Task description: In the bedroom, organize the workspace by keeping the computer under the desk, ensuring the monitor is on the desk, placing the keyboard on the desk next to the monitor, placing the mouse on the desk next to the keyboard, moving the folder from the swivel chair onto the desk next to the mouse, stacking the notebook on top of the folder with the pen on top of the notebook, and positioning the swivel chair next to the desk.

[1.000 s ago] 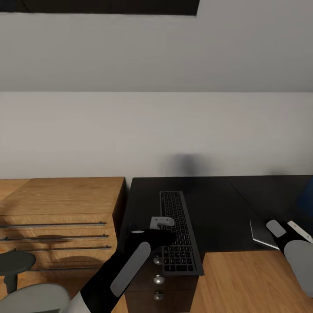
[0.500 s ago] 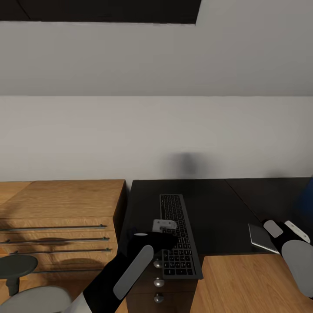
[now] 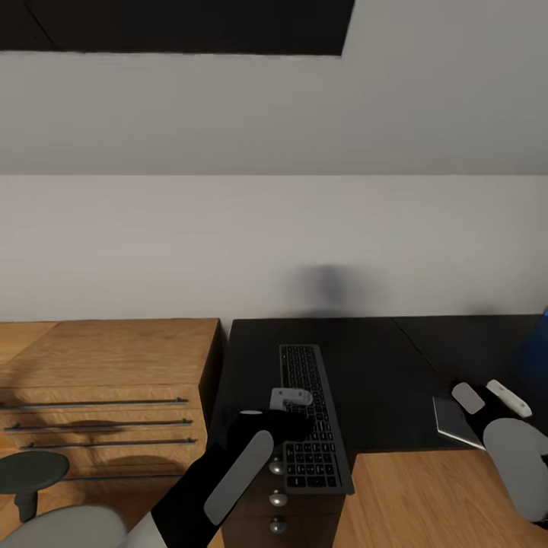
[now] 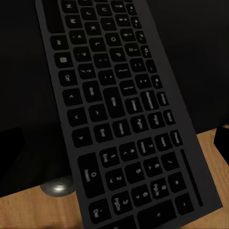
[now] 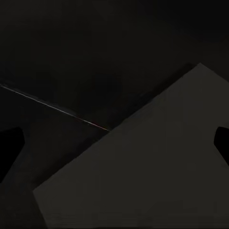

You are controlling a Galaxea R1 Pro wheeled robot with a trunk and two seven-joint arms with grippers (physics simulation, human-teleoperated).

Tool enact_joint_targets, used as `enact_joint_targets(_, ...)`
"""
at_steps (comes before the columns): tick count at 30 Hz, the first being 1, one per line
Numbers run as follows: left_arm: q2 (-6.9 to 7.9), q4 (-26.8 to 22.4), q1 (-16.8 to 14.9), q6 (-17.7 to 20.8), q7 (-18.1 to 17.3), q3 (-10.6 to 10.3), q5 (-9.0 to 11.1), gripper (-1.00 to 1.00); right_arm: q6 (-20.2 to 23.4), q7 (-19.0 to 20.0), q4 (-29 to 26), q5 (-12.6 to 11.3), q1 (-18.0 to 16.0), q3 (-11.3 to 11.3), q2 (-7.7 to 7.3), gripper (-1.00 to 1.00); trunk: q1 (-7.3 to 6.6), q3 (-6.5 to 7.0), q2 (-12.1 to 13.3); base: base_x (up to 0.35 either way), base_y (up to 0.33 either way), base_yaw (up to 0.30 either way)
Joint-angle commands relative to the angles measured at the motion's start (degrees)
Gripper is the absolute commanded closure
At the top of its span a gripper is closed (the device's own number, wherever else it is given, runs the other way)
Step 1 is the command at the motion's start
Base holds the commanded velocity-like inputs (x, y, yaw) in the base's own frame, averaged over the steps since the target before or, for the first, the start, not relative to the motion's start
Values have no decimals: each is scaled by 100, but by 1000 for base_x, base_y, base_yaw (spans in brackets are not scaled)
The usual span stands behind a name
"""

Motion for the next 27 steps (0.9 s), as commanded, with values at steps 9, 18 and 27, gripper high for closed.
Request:
enact_joint_targets(9,-81,242,-6,3,28,-15,40,-100,-397,-211,-1061,1703,358,256,900,-100,-132,102,238,0,0,0)
enact_joint_targets(18,-80,255,-6,-3,17,-8,13,-100,-292,-377,-1584,2047,695,270,1176,-100,-132,102,238,0,0,0)
enact_joint_targets(27,-74,255,-6,-5,44,-8,8,-100,-64,-400,-1690,2010,742,263,1286,-100,-132,102,238,0,-74,0)
